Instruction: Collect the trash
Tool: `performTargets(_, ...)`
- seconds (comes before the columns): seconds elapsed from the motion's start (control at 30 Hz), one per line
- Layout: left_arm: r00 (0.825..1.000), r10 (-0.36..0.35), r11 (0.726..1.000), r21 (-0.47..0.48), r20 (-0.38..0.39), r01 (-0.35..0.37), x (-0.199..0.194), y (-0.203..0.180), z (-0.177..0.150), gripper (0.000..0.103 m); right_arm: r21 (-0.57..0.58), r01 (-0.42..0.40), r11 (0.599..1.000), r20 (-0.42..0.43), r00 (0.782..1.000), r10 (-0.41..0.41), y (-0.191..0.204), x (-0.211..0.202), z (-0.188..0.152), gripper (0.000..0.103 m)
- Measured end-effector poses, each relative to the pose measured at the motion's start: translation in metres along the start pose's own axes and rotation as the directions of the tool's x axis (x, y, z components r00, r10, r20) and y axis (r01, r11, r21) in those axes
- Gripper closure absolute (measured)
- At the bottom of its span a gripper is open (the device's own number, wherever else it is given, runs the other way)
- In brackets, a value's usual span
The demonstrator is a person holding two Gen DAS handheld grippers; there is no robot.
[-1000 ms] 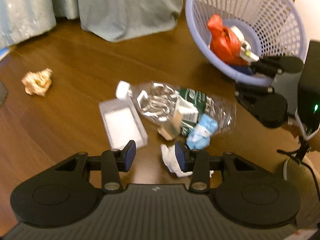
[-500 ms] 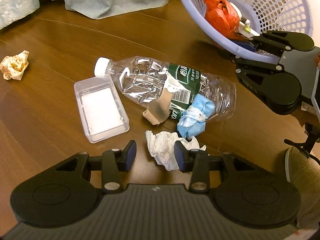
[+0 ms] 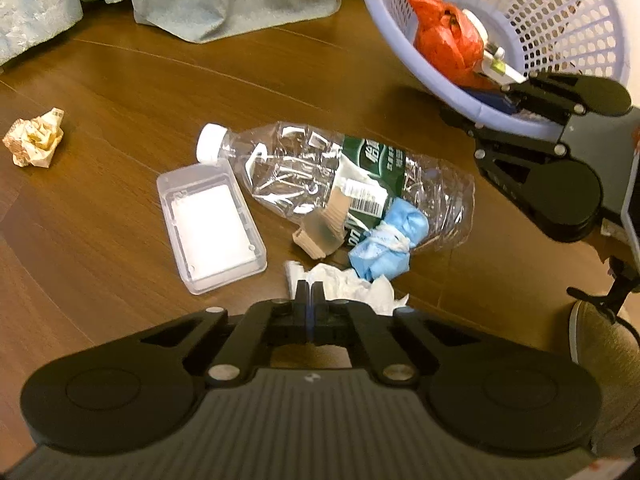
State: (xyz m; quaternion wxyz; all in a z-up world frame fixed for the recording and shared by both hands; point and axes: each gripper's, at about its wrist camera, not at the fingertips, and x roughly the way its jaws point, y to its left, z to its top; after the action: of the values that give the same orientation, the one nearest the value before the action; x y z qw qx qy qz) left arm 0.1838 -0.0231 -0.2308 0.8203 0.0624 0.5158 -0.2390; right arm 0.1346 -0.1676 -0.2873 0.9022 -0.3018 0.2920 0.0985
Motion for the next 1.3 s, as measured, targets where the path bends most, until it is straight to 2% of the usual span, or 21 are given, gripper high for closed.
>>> performTargets(0.3,1.000,-0.008,1.000,-0.019,0.017,0.008,-0.011,0.002,0.004,0.101,-0.002,0.000,1.000,0.000,1.000,0.000,0.001,0.000,0.000,0.089)
performTargets(0.33,1.000,-0.012,0.999,-0.037,0.021,0.013,-0.013,0.004,0.002,0.096,-0.002,0.000,1.000,0.000,1.000,0.000,0.001,0.000,0.000,0.089)
performTargets(0.4,0.999,-0.013,0.998,-0.057,0.031,0.015,-0.016,0.003,-0.001,0.065,-0.001,0.001,1.000,0.000,1.000,-0.001,0.001,0.000,0.000,0.089)
performTargets(0.43,0.999,-0.024,0.998,-0.063,0.034,0.026,-0.016,0.002,-0.002,0.062,-0.001,0.001,1.000,-0.001,1.000,-0.001,0.001,0.000,0.000,0.089)
performTargets(0.5,0.999,-0.043,0.996,-0.072,0.022,0.044,-0.013,0.000,-0.003,0.050,-0.003,0.001,1.000,-0.001,1.000,-0.001,0.001,0.000,0.000,0.089)
performTargets(0.6,0.998,-0.064,0.994,-0.093,0.001,0.064,-0.003,-0.004,-0.003,0.046,-0.004,0.000,1.000,-0.001,1.000,0.000,0.001,-0.001,-0.001,0.089)
performTargets(0.77,0.997,-0.055,0.995,-0.086,-0.056,0.051,0.021,-0.011,-0.004,0.035,-0.004,0.001,1.000,-0.001,1.000,-0.001,0.001,-0.001,-0.001,0.089)
performTargets(0.83,0.996,-0.046,0.996,-0.074,-0.073,0.041,0.026,-0.012,-0.005,0.041,-0.004,0.001,1.000,-0.001,1.000,-0.001,0.002,-0.001,-0.001,0.089)
performTargets(0.9,0.996,-0.028,0.998,-0.060,-0.083,0.023,0.026,-0.012,-0.005,0.069,-0.003,0.001,1.000,0.000,1.000,-0.001,0.002,-0.001,-0.001,0.089)
performTargets(0.93,0.996,-0.027,0.998,-0.060,-0.085,0.022,0.024,-0.011,-0.006,0.070,-0.002,0.001,1.000,0.000,1.000,-0.001,0.002,-0.001,-0.001,0.089)
performTargets(0.97,0.996,-0.031,0.998,-0.065,-0.081,0.026,0.020,-0.010,-0.006,0.077,-0.002,0.001,1.000,-0.001,1.000,-0.001,0.002,-0.001,-0.001,0.089)
performTargets(1.3,1.000,0.027,0.999,-0.044,-0.010,-0.027,-0.025,0.006,0.004,0.080,0.000,0.000,1.000,-0.001,1.000,0.000,0.001,-0.002,0.000,0.089)
